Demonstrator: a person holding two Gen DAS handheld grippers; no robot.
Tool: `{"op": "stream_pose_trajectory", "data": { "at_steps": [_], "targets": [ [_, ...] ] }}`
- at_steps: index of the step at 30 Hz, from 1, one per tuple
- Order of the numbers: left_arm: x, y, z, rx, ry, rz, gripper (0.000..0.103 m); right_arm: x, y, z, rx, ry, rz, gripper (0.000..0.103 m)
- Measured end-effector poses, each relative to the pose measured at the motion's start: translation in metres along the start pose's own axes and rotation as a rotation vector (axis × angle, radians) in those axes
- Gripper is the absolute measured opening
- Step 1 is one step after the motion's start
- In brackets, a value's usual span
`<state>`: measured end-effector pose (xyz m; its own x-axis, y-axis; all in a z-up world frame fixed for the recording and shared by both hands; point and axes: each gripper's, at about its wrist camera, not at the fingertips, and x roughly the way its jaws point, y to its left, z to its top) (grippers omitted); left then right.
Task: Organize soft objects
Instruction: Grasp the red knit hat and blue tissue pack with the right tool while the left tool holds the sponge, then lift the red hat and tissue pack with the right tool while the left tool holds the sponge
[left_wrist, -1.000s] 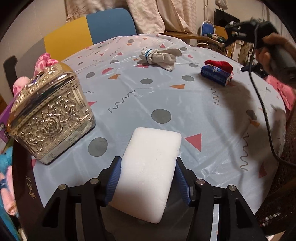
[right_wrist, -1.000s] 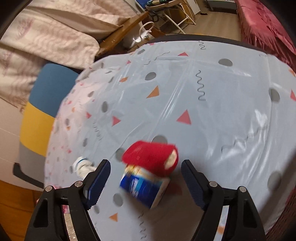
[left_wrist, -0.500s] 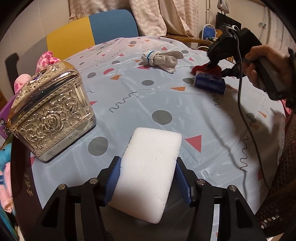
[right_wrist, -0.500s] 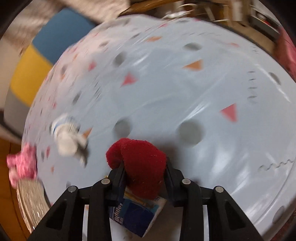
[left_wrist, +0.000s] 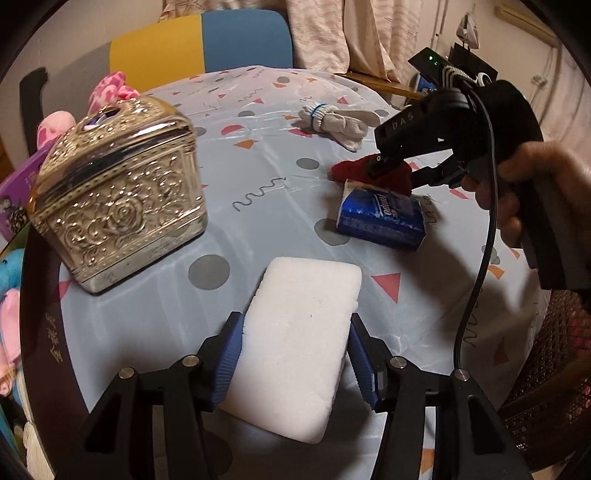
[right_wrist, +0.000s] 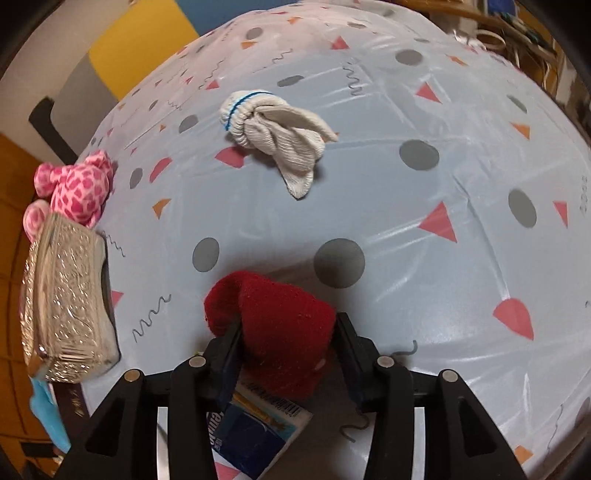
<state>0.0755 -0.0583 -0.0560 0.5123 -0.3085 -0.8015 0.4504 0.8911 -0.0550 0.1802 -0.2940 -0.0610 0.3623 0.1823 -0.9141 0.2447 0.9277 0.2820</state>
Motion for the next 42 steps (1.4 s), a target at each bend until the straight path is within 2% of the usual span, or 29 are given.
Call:
{"op": "stream_pose_trajectory", "data": {
  "at_steps": [6,9,15,24,29,42],
  "targets": [
    [-0.005,-0.003,-0.003,-0.004,0.0,0.017,0.055,0.006,0.028,-0.005,-0.175,-0.024,-0.127,0.05],
    [-0.012,-0.004,-0.005,-0.01,-0.002,0.034,0.055,0.008,0.034,-0.01,-0.235,-0.04,-0.162,0.051],
    [-0.04,-0.007,0.0,-0.012,-0.057,0.072,0.055,0.008,0.035,-0.009,-0.269,-0.054,-0.167,0.051],
    [-0.104,-0.001,0.011,-0.043,-0.192,0.098,0.056,0.013,0.042,-0.009,-0.301,-0.072,-0.183,0.051],
    [-0.123,0.011,0.009,-0.083,-0.205,0.12,0.056,0.011,0.041,-0.012,-0.309,-0.085,-0.182,0.051],
    [-0.136,0.052,-0.006,-0.19,-0.196,0.178,0.056,0.011,0.046,-0.014,-0.356,-0.099,-0.212,0.05]
  ]
}}
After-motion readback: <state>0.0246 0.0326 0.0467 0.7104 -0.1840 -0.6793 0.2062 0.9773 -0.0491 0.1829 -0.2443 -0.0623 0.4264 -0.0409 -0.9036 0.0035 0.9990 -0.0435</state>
